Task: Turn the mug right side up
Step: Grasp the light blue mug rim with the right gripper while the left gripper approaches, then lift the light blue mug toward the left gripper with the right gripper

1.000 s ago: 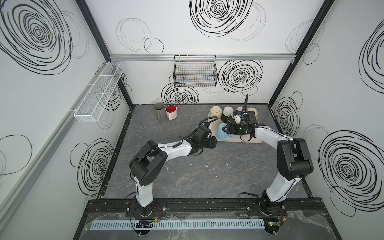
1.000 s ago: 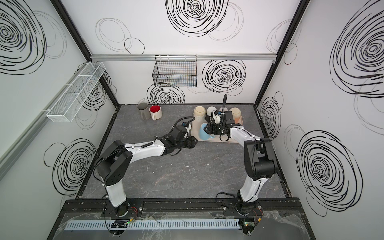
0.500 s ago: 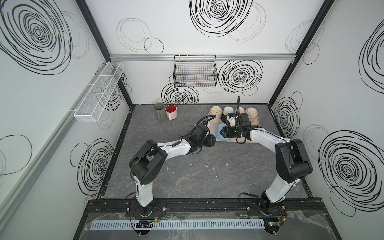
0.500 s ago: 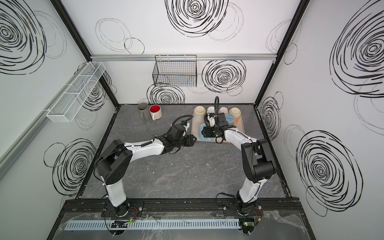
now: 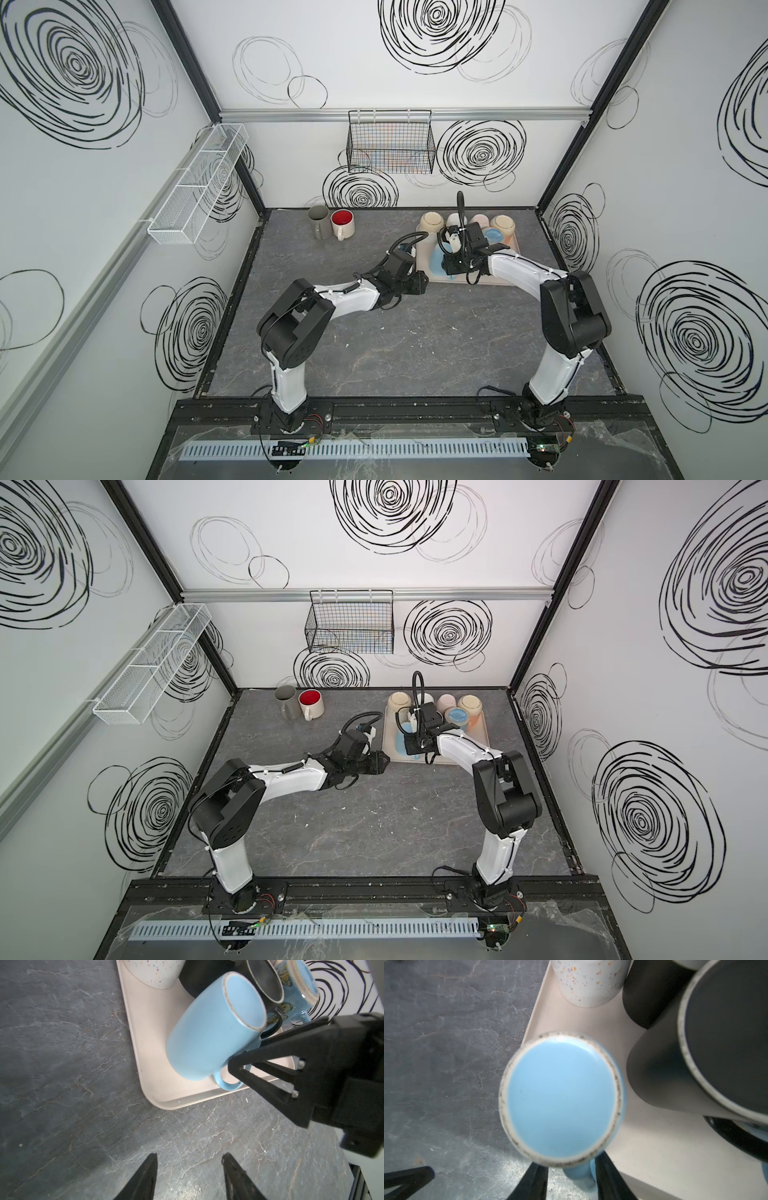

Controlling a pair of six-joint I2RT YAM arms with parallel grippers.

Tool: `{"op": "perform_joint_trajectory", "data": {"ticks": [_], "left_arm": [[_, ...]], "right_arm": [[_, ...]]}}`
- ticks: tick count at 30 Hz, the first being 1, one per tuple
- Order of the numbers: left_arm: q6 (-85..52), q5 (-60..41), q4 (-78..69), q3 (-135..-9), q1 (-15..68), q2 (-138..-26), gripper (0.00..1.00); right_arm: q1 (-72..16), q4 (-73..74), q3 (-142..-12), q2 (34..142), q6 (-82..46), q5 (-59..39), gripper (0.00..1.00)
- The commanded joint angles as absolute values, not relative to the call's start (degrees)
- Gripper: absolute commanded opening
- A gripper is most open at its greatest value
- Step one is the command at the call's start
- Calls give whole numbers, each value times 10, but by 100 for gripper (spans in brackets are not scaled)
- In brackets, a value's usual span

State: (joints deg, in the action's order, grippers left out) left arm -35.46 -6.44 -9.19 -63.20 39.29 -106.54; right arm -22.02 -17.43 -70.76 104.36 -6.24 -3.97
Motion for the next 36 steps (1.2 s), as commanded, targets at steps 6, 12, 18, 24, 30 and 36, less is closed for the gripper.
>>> {"op": "perform_joint_trajectory", "data": {"ticks": [6,12,18,24,30,36], "left_arm": [[-358,-74,-122,-621,382,-1048,54],[-356,-76,-122,-617,376,-1042,54],[-343,-76,-122,-612,372,-1029,54],[-337,-78,-148,-595,370,-1007,55],[-348,-91,-197,-568,364,-976,56],[-383,-99,-264,-519,345,-932,58]], "right_arm": [[-228,-211,-740,1075,-46,1,22],[-235,-199,-740,1065,-43,30,2],[-238,-150,-709,1016,-39,6,0],[-236,-80,-658,941,-49,-32,0],[-232,-27,-624,876,-65,-70,0],[-223,43,-596,809,-106,-142,0]]}}
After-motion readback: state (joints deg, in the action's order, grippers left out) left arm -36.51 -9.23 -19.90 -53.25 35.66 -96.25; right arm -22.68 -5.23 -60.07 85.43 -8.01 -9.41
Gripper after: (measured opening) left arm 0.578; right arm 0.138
